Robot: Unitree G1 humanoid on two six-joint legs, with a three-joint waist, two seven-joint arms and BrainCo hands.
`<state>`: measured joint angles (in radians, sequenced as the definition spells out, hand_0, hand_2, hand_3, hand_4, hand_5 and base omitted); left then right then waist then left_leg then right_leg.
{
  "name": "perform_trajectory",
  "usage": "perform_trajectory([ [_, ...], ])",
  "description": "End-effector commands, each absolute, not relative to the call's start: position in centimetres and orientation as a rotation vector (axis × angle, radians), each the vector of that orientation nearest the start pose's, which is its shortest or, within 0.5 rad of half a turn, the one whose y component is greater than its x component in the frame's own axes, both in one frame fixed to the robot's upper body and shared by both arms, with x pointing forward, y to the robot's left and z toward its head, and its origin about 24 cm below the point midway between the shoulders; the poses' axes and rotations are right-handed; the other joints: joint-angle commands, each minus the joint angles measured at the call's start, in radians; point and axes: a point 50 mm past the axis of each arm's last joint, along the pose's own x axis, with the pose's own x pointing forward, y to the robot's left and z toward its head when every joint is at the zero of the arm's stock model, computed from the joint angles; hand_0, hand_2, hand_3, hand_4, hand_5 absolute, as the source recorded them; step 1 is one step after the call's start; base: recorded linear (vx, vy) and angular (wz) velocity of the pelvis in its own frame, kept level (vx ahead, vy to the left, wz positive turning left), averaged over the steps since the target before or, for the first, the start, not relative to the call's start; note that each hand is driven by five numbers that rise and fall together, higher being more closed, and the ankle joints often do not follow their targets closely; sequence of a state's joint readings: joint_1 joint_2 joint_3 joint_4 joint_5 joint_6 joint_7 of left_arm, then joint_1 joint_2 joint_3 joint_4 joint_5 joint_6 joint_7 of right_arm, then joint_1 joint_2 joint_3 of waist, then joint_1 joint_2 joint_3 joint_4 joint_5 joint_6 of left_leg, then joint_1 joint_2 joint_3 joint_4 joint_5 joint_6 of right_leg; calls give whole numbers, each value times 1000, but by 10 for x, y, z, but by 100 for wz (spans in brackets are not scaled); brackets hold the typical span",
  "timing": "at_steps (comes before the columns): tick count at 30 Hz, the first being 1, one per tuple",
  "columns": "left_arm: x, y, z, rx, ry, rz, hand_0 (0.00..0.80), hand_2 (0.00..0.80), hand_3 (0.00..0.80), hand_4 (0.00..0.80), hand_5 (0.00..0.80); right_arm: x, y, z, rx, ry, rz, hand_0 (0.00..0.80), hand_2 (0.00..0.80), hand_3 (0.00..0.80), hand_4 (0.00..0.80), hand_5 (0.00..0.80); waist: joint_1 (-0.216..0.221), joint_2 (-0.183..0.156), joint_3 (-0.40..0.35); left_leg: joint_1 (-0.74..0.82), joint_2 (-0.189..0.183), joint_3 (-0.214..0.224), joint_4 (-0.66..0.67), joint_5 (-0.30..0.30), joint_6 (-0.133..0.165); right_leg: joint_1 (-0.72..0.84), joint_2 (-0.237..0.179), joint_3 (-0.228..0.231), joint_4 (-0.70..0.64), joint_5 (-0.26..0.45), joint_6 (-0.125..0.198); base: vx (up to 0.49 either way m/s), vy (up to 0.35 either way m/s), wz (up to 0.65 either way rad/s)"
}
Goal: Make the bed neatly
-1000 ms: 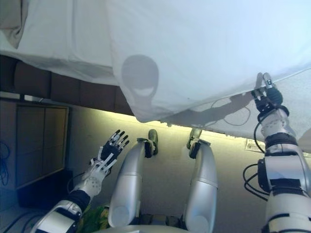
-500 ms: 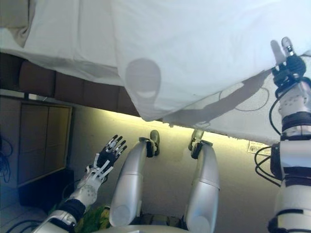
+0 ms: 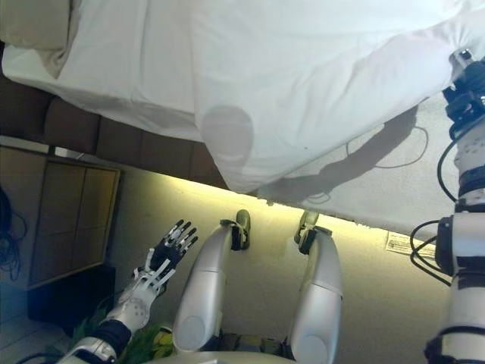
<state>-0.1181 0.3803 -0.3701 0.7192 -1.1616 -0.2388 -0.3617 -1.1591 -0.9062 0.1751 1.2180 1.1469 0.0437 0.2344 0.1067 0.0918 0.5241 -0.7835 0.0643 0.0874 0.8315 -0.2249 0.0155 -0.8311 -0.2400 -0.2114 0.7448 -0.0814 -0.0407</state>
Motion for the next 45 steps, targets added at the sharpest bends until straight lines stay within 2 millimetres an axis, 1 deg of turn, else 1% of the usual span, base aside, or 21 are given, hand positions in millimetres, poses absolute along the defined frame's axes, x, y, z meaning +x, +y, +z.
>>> perform_trajectory([
  [1,223,216,-58,-636,301,-99,0,0,0,0,0,347,-370,309,320,-443,-157,800,800,800,800,800,10,0,-4,49,64,-40,-121,105,-52,90,-15,9,22,-64,40,0,0,0],
  [7,226,220,-54,-650,260,-77,0,0,0,0,0,350,-368,300,325,-422,-119,800,800,800,800,800,11,-9,-5,112,68,-32,-159,123,-65,156,-15,-3,-23,-58,46,0,0,0],
  [11,237,228,-38,-656,161,-50,0,0,0,0,0,352,-365,292,333,-399,-94,800,800,800,800,800,11,-24,-19,168,75,-25,-213,137,-77,215,-11,-12,-84,-42,59,0,0,0],
  [14,253,233,-15,-671,35,-28,0,0,0,0,0,356,-361,283,343,-373,-76,800,800,800,800,800,10,-37,-37,225,84,-19,-276,158,-89,268,-3,-19,-148,-28,71,40,3,-4],
  [15,261,234,-2,-664,-20,-27,0,0,0,0,0,359,-357,278,353,-364,-68,800,800,800,800,800,9,-44,-46,252,87,-15,-309,164,-93,292,2,-22,-183,-21,77,39,-12,-7],
  [17,275,231,20,-648,-97,-44,0,0,0,0,0,363,-351,271,364,-347,-56,800,800,800,800,800,8,-56,-58,290,93,-9,-350,172,-100,334,11,-32,-234,-6,83,27,-30,-8],
  [18,284,228,34,-640,-126,-71,0,0,0,0,0,366,-347,267,373,-337,-45,800,800,800,800,800,7,-64,-67,310,97,-6,-375,176,-103,355,17,-37,-261,1,86,19,-48,-9],
  [19,291,223,44,-634,-140,-107,0,0,0,0,0,368,-342,263,383,-330,-34,800,800,800,800,800,5,-72,-76,326,101,-3,-396,181,-106,374,24,-42,-285,6,88,13,-38,-6],
  [20,292,222,44,-632,-137,-115,0,0,0,0,0,369,-342,263,385,-329,-32,800,800,800,800,800,5,-73,-76,331,101,-2,-401,182,-107,379,25,-43,-290,7,88,5,-39,-5],
  [23,305,195,56,-581,-115,-294,0,0,0,0,0,375,-329,258,405,-300,7,800,800,800,800,800,-8,-89,-105,378,118,8,-455,199,-116,429,42,-52,-345,19,91,10,-18,-9],
  [25,310,177,56,-535,-67,-384,0,0,0,0,0,378,-324,254,404,-276,28,800,800,800,800,800,-18,-92,-122,410,130,14,-488,209,-123,462,50,-53,-379,25,93,39,10,-11],
  [29,315,136,40,-473,129,-561,0,0,0,0,0,388,-307,246,408,-219,71,800,800,800,800,800,-44,-95,-163,489,146,28,-582,239,-134,537,66,-40,-459,39,102,73,38,-6],
  [31,314,113,30,-526,251,-629,0,0,0,0,0,393,-296,243,394,-198,102,800,800,800,800,800,-62,-96,-181,520,152,39,-615,250,-138,561,73,-32,-486,45,106,56,37,-12],
  [34,316,99,24,-570,311,-658,0,0,0,0,0,397,-281,242,374,-179,150,800,800,800,800,800,-80,-102,-193,542,161,49,-628,252,-143,580,81,-22,-504,48,107,33,6,-14],
  [36,318,82,22,-628,374,-672,0,0,0,0,0,403,-264,239,367,-166,192,800,800,800,800,800,-94,-120,-198,554,171,57,-623,243,-146,592,89,-13,-511,48,106,50,-62,-21],
  [37,318,79,21,-630,385,-677,0,0,0,0,0,404,-259,238,366,-163,202,800,800,800,800,800,-97,-126,-199,558,172,60,-625,242,-145,594,92,-10,-515,49,107,47,-115,-15],
  [38,317,69,19,-653,414,-696,0,0,0,0,0,405,-251,239,369,-163,221,800,800,800,800,800,-104,-140,-198,562,177,66,-624,236,-145,599,97,-6,-521,50,107,24,-105,-11],
  [39,316,65,18,-668,430,-700,0,0,0,0,0,406,-248,239,371,-165,228,800,800,800,800,800,-105,-144,-197,563,179,68,-624,234,-146,600,99,-3,-523,51,107,20,-158,-12],
  [40,313,55,16,-692,472,-725,0,0,0,0,0,407,-240,240,376,-169,245,800,800,800,800,800,-112,-157,-194,564,182,71,-623,229,-146,602,105,2,-528,54,108,8,-144,-13],
  [42,307,39,11,-723,539,-766,0,0,0,0,0,408,-231,244,388,-186,267,800,800,800,800,800,-121,-174,-185,563,190,77,-619,221,-147,602,111,6,-529,55,110,-4,-166,-8],
  [45,296,17,6,-771,641,-804,0,0,0,0,0,409,-219,250,404,-213,291,800,800,800,800,800,-133,-190,-170,554,198,82,-610,215,-149,595,116,13,-529,60,113,-28,-124,-10],
])
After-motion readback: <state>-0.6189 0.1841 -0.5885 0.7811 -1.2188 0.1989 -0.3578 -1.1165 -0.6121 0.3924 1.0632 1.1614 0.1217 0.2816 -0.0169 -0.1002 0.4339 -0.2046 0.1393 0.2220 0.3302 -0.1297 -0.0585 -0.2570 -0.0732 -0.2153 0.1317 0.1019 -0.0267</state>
